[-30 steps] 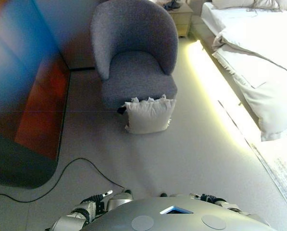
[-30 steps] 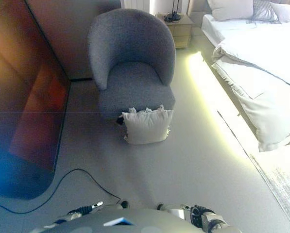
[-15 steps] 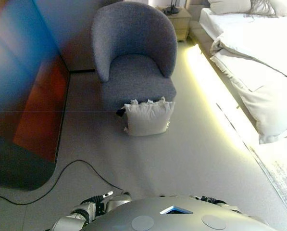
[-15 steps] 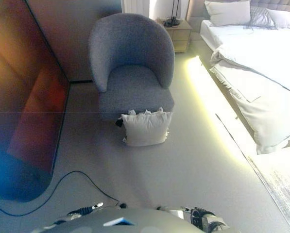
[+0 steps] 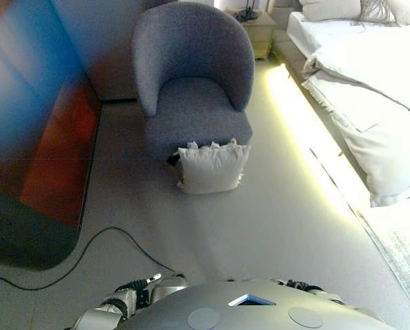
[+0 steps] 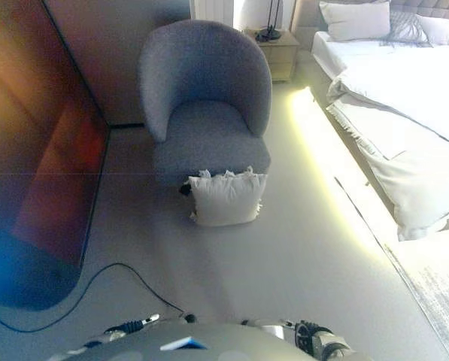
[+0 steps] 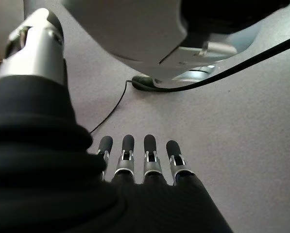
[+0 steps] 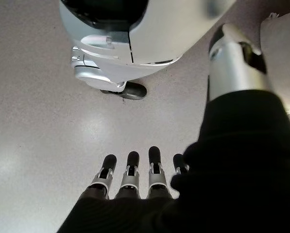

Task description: Pick up the cushion and take it to the sofa

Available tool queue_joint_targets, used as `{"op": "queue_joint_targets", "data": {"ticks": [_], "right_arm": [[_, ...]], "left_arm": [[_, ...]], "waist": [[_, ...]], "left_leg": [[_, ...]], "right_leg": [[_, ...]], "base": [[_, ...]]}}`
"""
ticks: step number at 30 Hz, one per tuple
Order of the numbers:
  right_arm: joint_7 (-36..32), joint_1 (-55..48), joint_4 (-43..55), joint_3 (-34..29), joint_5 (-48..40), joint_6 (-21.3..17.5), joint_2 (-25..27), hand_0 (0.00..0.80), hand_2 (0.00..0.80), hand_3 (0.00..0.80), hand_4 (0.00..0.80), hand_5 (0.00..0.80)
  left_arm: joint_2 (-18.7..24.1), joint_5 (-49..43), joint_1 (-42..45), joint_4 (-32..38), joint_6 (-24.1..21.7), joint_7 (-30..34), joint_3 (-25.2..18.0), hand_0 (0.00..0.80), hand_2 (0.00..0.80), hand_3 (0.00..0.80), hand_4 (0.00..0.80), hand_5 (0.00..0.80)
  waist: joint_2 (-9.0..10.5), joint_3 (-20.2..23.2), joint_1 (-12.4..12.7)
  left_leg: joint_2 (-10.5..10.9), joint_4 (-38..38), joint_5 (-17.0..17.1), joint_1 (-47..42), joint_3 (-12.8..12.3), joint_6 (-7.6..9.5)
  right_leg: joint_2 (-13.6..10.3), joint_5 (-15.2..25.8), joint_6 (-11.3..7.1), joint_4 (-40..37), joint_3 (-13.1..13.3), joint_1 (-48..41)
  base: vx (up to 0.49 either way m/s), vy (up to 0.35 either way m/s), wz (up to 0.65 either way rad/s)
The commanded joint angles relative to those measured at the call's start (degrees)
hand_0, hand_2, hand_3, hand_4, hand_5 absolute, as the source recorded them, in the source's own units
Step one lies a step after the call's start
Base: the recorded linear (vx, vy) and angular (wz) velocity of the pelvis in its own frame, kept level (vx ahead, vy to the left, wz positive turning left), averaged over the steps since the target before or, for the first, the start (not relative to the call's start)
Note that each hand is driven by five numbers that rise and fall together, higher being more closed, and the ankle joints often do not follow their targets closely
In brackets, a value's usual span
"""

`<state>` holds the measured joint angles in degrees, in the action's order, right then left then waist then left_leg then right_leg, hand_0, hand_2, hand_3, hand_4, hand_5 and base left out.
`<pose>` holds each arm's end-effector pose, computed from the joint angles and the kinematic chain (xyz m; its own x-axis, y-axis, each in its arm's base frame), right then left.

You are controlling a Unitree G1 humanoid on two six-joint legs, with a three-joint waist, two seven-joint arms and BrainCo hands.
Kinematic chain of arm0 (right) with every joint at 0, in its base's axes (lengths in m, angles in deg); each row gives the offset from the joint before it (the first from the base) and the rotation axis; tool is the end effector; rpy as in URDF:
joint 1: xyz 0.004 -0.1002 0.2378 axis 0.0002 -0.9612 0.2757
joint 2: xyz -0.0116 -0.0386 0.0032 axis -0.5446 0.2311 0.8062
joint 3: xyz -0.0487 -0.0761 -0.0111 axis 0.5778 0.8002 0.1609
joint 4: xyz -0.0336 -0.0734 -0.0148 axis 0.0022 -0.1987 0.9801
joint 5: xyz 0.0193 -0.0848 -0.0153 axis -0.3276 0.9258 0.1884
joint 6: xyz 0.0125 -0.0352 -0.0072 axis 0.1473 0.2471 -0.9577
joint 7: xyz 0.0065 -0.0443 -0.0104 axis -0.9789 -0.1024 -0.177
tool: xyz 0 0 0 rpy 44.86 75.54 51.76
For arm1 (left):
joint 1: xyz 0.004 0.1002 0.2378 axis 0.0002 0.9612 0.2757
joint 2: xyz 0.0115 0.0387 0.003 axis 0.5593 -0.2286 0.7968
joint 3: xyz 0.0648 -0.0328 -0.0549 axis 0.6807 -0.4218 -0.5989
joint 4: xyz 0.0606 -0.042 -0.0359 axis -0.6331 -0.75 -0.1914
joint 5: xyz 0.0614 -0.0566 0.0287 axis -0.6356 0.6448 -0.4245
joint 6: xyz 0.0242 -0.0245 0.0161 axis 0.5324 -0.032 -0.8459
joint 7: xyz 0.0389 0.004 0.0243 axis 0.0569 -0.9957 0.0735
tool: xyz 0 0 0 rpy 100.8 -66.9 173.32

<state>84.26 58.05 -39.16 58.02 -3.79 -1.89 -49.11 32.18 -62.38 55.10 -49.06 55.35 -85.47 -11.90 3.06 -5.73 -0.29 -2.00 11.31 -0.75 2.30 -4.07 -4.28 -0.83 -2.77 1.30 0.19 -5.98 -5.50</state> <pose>0.0542 -0.2177 -0.0963 0.1212 -0.1287 -0.9843 0.0342 0.9915 -0.1254 0.0495 0.2198 -0.0965 0.0707 0.2445 -0.9671 -0.1896 0.9551 0.2276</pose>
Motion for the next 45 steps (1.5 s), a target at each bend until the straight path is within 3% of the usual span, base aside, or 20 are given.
{"op": "queue_joint_targets", "data": {"ticks": [1, 4, 8, 11, 13, 16, 20, 21, 23, 24, 26, 28, 31, 32, 34, 36, 39, 40, 42, 45], "right_arm": [[-0.1, 2.7, -0.4, 2.0, 0.8, 1.4, 1.6, 0.0, 0.0, 0.0, 0.0, 0.0], [0.0, 2.8, -0.4, 1.8, 0.1, 1.7, 2.0, 0.0, 0.0, 0.0, 0.0, 0.0], [0.0, 2.4, -1.6, 0.6, 1.7, 0.2, 1.9, 0.0, 0.0, 0.0, 0.0, 0.0], [-0.4, 1.9, -2.6, 0.1, 2.6, 0.1, 2.0, 0.0, 0.0, 0.0, 0.0, 0.0], [-0.3, 1.7, -3.1, 0.4, 3.1, 0.5, 1.8, 0.0, 0.0, 0.0, 0.0, 0.0], [-0.1, 1.5, -3.7, 0.6, 3.1, 2.1, 1.5, 0.0, 0.0, 0.0, 0.0, 0.0], [0.5, 0.8, -4.5, 0.3, 2.9, 4.2, 1.3, 0.0, 0.0, 0.0, 0.0, 0.0], [0.6, 0.8, -4.7, 0.3, 2.5, 4.4, 1.3, 0.0, 0.0, 0.0, 0.0, 0.0], [1.2, 0.8, -4.8, -0.4, 1.8, 4.2, 0.9, 0.0, 0.0, 0.0, 0.0, 0.0], [0.9, 0.7, -4.6, -1.3, 1.7, 4.0, 0.7, 0.0, 0.0, 0.0, 0.0, 0.0], [-0.2, 0.2, -3.9, -1.8, 3.5, 3.6, 0.3, 0.0, 0.0, 0.0, 0.0, 0.0], [-0.5, -0.2, -3.1, -1.5, 4.2, 2.7, -0.4, 0.0, 0.0, 0.0, 0.0, 0.0], [-0.2, 0.5, -1.8, -1.7, 2.6, 1.0, -0.8, 0.0, 0.0, 0.0, 0.0, 0.0], [-0.3, 1.1, -1.5, -1.5, 2.2, 0.8, -0.7, 0.0, 0.0, 0.0, 0.0, 0.0], [0.1, 2.3, -1.0, -0.9, 0.7, 0.4, -0.8, 0.0, 0.0, 0.0, 0.0, 0.0], [1.0, 3.4, -0.4, -0.9, -0.7, 0.3, -1.0, 0.0, 0.0, 0.0, 0.0, 0.0], [1.6, 4.1, 0.6, -0.6, -1.1, -0.9, -0.4, 0.0, 0.0, 0.0, 0.0, 0.0], [1.6, 4.1, 0.9, -0.5, -1.8, -1.3, -0.1, 0.0, 0.0, 0.0, 0.0, 0.0], [1.6, 4.0, 1.6, -0.4, -2.9, -1.5, 0.2, 0.0, 0.0, 0.0, 0.0, 0.0], [1.6, 3.2, 1.3, -1.2, -2.7, -1.5, 0.2, 0.0, 0.0, 0.0, 0.0, 0.0]], "left_arm": [[-2.0, 1.2, -0.7, -0.7, -0.1, 0.6, 0.5, 0.0, 0.0, 0.0, 0.0, 0.0], [-2.1, 2.9, 0.0, -0.8, 0.3, 0.6, -0.2, 0.0, 0.0, 0.0, 0.0, 0.0], [-1.8, 2.5, 0.7, -0.4, -0.3, 0.2, -0.3, 0.0, 0.0, 0.0, 0.0, 0.0], [-1.6, 2.5, 1.4, -0.5, -0.2, 1.3, 0.6, 0.0, 0.0, 0.0, 0.0, 0.0], [-1.7, 3.4, 2.0, -0.7, 0.4, 2.1, 1.0, 0.0, 0.0, 0.0, 0.0, 0.0], [-2.2, 3.5, 3.0, -1.6, 1.1, 1.8, 0.4, 0.0, 0.0, 0.0, 0.0, 0.0], [-2.3, 2.2, 3.9, -2.5, 1.8, 1.3, -0.5, 0.0, 0.0, 0.0, 0.0, 0.0], [-2.2, 1.9, 3.9, -2.6, 2.0, 1.5, -0.9, 0.0, 0.0, 0.0, 0.0, 0.0], [-2.0, 1.6, 3.7, -2.9, 1.9, 1.7, -1.2, 0.0, 0.0, 0.0, 0.0, 0.0], [-1.7, 0.5, 3.8, -2.8, 0.8, 1.6, -1.5, 0.0, 0.0, 0.0, 0.0, 0.0], [-0.8, -0.3, 3.7, -2.2, 0.1, 2.8, -1.7, 0.0, 0.0, 0.0, 0.0, 0.0], [-0.2, 0.5, 3.2, -1.4, -0.2, 2.4, -1.4, 0.0, 0.0, 0.0, 0.0, 0.0], [1.1, -0.8, 1.8, -0.9, 0.5, 2.0, -1.0, 0.0, 0.0, 0.0, 0.0, 0.0], [1.4, -1.2, 1.0, -0.8, 0.8, 2.2, -0.7, 0.0, 0.0, 0.0, 0.0, 0.0], [2.0, -1.3, -0.7, -0.5, 1.6, 2.6, 0.2, 0.0, 0.0, 0.0, 0.0, 0.0], [2.0, -0.3, -2.2, -0.3, 2.0, 2.3, 0.1, 0.0, 0.0, 0.0, 0.0, 0.0], [1.8, 1.0, -4.5, -0.4, 3.9, 2.0, 0.6, 0.0, 0.0, 0.0, 0.0, 0.0], [1.8, 1.2, -4.8, -0.5, 4.2, 2.0, 0.6, 0.0, 0.0, 0.0, 0.0, 0.0], [1.5, 1.2, -4.7, -0.8, 4.3, 1.7, 0.4, 0.0, 0.0, 0.0, 0.0, 0.0], [0.8, 1.4, -4.4, -1.9, 2.9, 0.5, 0.3, 0.0, 0.0, 0.0, 0.0, 0.0]], "waist": [[1.96, -2.8, 1.6], [0.89, -4.1, 2.7], [-1.38, -4.0, 3.6], [-2.33, -3.2, 3.9], [-3.28, -2.3, 4.8], [-3.31, -1.0, 6.0], [-3.2, -0.1, 6.7], [-3.05, 0.0, 6.7], [-2.68, 0.3, 6.7], [-1.7, 0.4, 6.5], [-1.01, 1.3, 6.6], [0.44, 2.3, 7.0], [0.86, 2.9, 6.3], [0.54, 3.1, 5.9], [0.24, 3.0, 5.2], [-0.29, 2.4, 4.8], [-2.12, 0.9, 3.7], [-2.3, 0.4, 3.4], [-1.95, -0.3, 2.5], [-0.86, -0.4, 0.4]], "left_leg": [[0.5, 25.5, -8.0, 8.6, -0.7, 6.51], [1.5, 23.1, -4.3, 12.0, 0.0, 5.86], [2.3, 6.4, 1.6, 13.0, -3.4, 3.72], [3.2, -4.4, 5.3, 12.2, -4.5, 2.23], [2.5, -10.9, 8.1, 11.9, -4.0, 1.68], [2.4, -16.3, 8.0, 11.7, -1.2, 1.32], [1.1, -16.3, 7.9, 13.0, -1.3, 0.93], [1.1, -16.3, 6.3, 13.0, -1.5, 1.51], [1.4, -15.7, 6.6, 12.6, -2.2, 2.04], [2.5, -12.9, 6.2, 12.7, -1.9, 2.41], [3.0, -5.8, 5.0, 14.6, -1.4, 3.9], [5.0, -3.2, 1.9, 14.0, -0.7, 6.45], [6.5, -3.1, -0.6, 10.9, -0.2, 8.61], [6.6, -3.8, -1.0, 9.8, 0.2, 9.08], [6.9, -3.9, -1.7, 8.8, -0.5, 9.53], [6.5, -4.2, -2.7, 6.8, -1.1, 9.61], [4.5, -6.2, -3.4, 1.4, 0.1, 8.22], [4.0, -6.4, -3.8, -0.4, 0.2, 7.7], [3.6, -6.1, -5.2, -2.4, -0.4, 7.07], [4.3, -5.7, -8.7, -5.1, 0.2, 7.04]], "right_leg": [[-0.1, -1.5, 0.76, 2.9, 2.5, 1.9], [1.4, -3.4, 0.99, 4.1, 3.6, 0.1], [4.3, -7.3, 0.74, 4.5, 4.8, -4.5], [5.7, -10.8, 0.52, 4.7, 5.8, -8.9], [7.2, -12.0, 0.96, 4.5, 7.3, -11.1], [7.6, -15.5, 0.81, 5.5, 9.0, -14.1], [6.8, -19.3, 0.8, 8.7, 8.5, -16.2], [6.2, -19.4, 0.51, 10.0, 8.0, -16.1], [4.9, -19.9, -0.72, 13.1, 6.9, -16.3], [3.0, -18.8, -2.19, 15.3, 6.1, -16.3], [1.5, -14.1, -4.14, 19.0, 5.7, -15.4], [-1.2, -7.5, -7.32, 25.4, 4.3, -14.2], [-2.1, 0.1, -9.65, 32.9, 4.6, -7.7], [-1.8, 0.6, -9.65, 33.0, 4.8, -5.4], [-1.7, -0.6, -9.19, 29.6, 3.2, -2.4], [-3.1, -2.0, -8.72, 25.5, -0.6, 1.5], [-3.1, -5.2, -6.19, 21.1, -4.9, 8.8], [-3.8, -4.6, -5.92, 18.6, -6.0, 10.2], [-5.0, -2.0, -6.41, 12.1, -5.8, 11.0], [-9.0, 7.4, -9.18, 1.7, -0.8, 14.3]], "base": [[-0.011, -0.117, -0.09], [0.072, -0.058, -0.2], [0.286, 0.019, -0.01], [0.442, 0.057, 0.32], [0.47, 0.042, 0.03], [0.579, 0.06, -0.36], [0.688, 0.117, -0.28], [0.704, 0.185, -0.39], [0.72, 0.195, -0.32], [0.719, 0.18, -0.12], [0.709, 0.168, -0.18], [0.595, 0.132, -0.2], [0.516, 0.111, 0.09], [0.456, 0.086, 0.1], [0.332, 0.042, 0.19], [0.259, 0.004, 0.1], [0.215, -0.04, -0.16], [0.236, -0.083, -0.1], [0.286, -0.113, -0.11], [0.388, -0.15, -0.06]]}}
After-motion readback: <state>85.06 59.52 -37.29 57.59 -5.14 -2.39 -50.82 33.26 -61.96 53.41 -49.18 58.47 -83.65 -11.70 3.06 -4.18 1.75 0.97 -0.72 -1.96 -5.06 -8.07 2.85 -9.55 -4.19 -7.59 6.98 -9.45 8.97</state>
